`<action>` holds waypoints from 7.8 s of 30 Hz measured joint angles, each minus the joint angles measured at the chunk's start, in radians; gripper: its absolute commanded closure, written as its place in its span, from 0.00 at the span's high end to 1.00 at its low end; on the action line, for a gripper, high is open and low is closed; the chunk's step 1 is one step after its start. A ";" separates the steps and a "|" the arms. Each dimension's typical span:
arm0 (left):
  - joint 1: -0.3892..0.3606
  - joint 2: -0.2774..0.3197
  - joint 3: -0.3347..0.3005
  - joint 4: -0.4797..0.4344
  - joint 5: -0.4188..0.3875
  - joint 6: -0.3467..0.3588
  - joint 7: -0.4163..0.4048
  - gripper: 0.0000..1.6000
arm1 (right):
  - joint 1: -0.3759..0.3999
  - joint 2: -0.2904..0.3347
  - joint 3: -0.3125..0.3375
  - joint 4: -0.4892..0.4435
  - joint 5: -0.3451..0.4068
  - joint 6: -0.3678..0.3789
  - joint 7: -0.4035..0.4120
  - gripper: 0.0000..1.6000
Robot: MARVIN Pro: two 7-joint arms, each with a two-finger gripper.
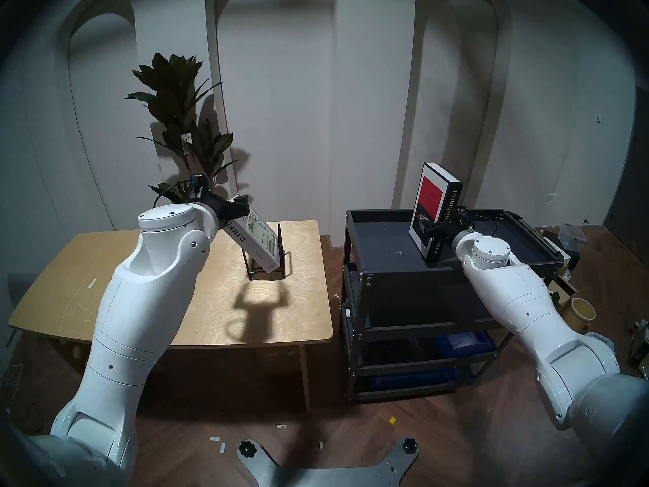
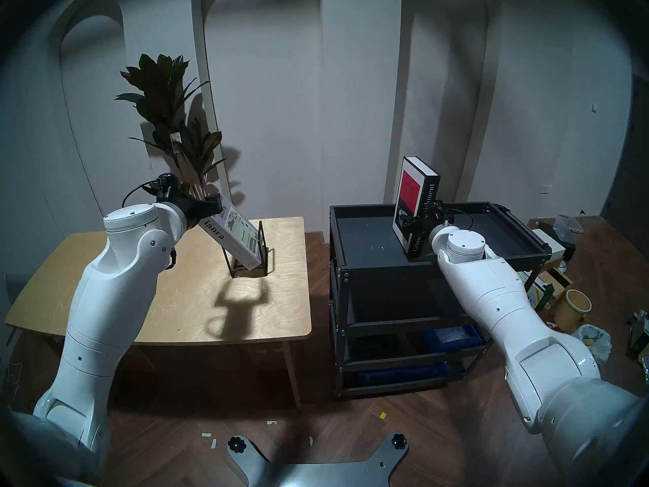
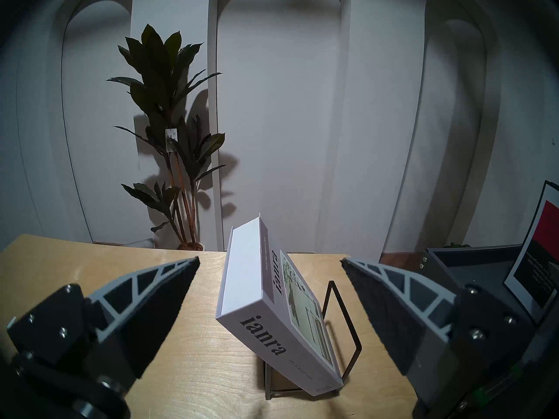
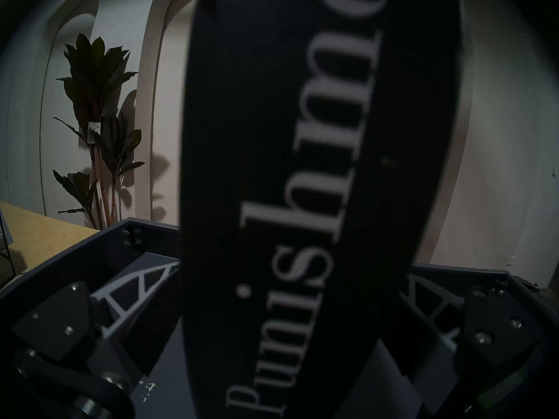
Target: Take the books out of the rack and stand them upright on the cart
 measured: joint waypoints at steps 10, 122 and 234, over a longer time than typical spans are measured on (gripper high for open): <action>-0.002 0.001 -0.001 0.015 0.000 0.000 -0.014 1.00 | -0.062 0.027 0.038 -0.118 0.023 0.004 -0.043 1.00; 0.053 -0.307 -0.045 0.476 0.069 -0.849 -0.156 1.00 | -1.122 0.189 0.334 -1.187 0.169 0.018 -0.587 1.00; -0.089 -0.325 0.250 0.150 0.380 -0.655 0.066 0.00 | -0.709 0.062 -0.198 -0.971 -0.419 -0.011 -0.403 1.00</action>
